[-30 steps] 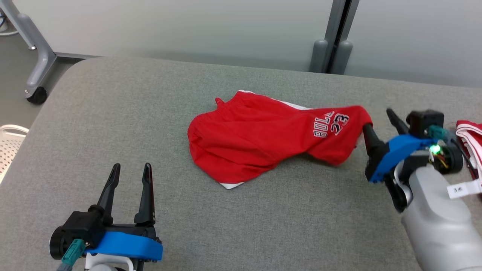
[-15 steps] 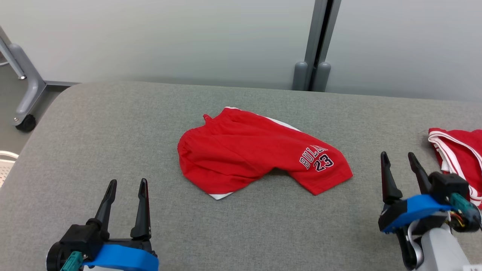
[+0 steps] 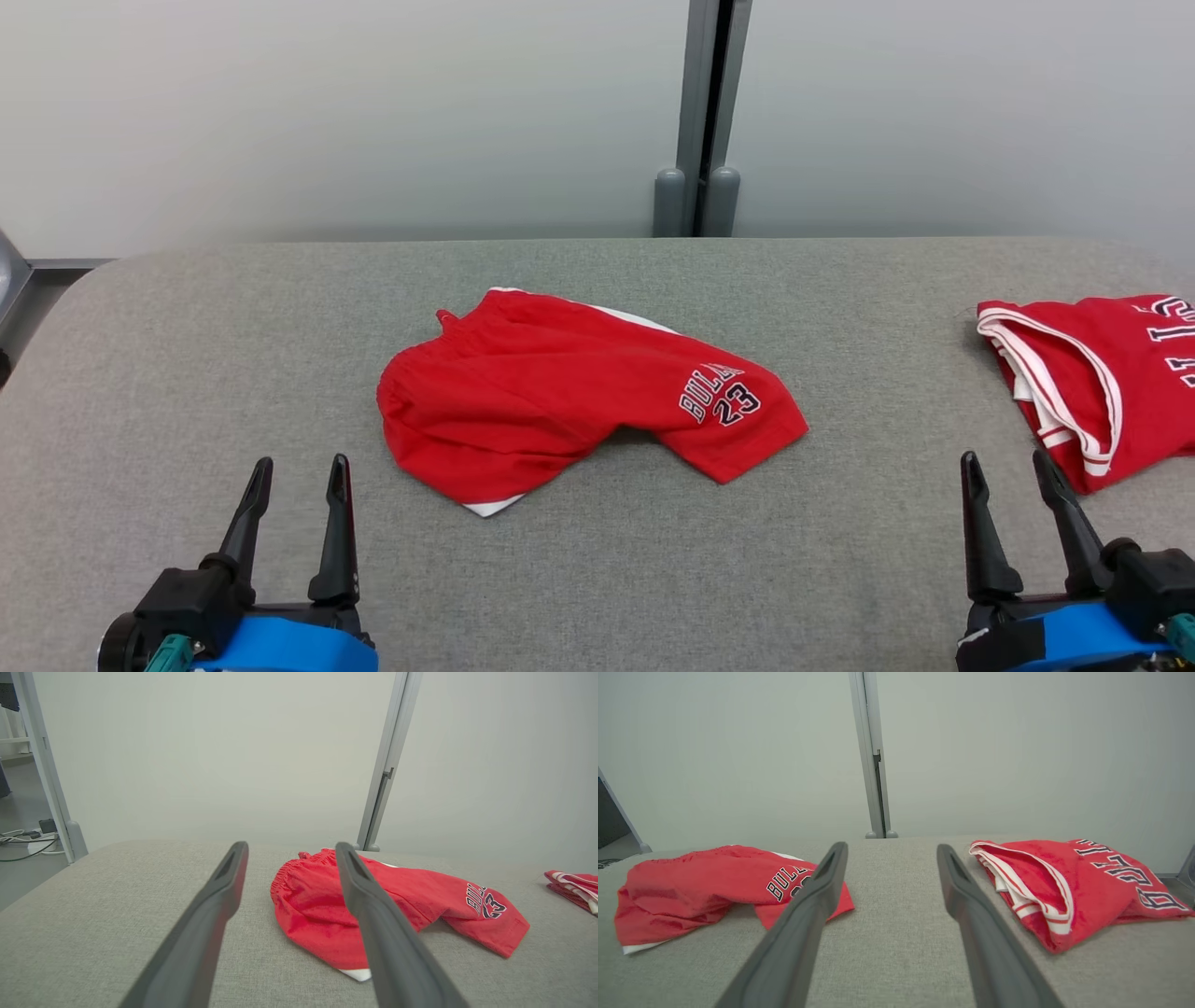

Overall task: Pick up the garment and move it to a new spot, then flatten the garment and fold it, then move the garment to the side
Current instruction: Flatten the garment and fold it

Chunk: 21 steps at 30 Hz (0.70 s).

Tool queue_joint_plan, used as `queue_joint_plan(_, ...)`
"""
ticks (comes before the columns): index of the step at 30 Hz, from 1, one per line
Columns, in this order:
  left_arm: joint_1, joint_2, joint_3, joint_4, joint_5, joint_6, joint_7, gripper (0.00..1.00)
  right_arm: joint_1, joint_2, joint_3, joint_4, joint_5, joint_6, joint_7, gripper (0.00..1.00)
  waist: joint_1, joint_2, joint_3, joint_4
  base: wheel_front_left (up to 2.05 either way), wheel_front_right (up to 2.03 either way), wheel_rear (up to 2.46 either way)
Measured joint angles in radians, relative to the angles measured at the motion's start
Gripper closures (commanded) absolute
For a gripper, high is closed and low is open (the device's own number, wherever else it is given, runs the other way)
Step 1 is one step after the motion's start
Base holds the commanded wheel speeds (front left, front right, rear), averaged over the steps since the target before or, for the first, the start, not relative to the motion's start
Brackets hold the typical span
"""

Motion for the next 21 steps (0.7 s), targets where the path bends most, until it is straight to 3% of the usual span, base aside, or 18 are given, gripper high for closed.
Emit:
queue_joint_plan(11, -0.027, 0.006, 0.013, 0.026, -0.019, 0.003, 0.042, 0.00, 0.015, 0.000, 0.043, -0.050, 0.020, 0.000, 0.036, 0.00, 0.0000, 0.0000, 0.024, -0.054, 0.00, 0.00, 0.00)
queue_joint_plan(17, -0.212, 0.024, 0.011, 0.100, -0.049, -0.015, 0.193, 0.00, -0.003, 0.000, 0.074, -0.059, 0.025, 0.000, 0.043, 0.00, 0.0002, 0.0000, 0.081, -0.084, 0.00, 0.00, 0.00)
queue_joint_plan(21, -0.355, 0.043, 0.026, 0.183, -0.128, -0.074, 0.341, 0.00, -0.037, 0.000, 0.117, -0.064, 0.026, 0.000, 0.044, 0.00, 0.0002, 0.0001, 0.129, -0.129, 0.00, 0.00, 0.00)
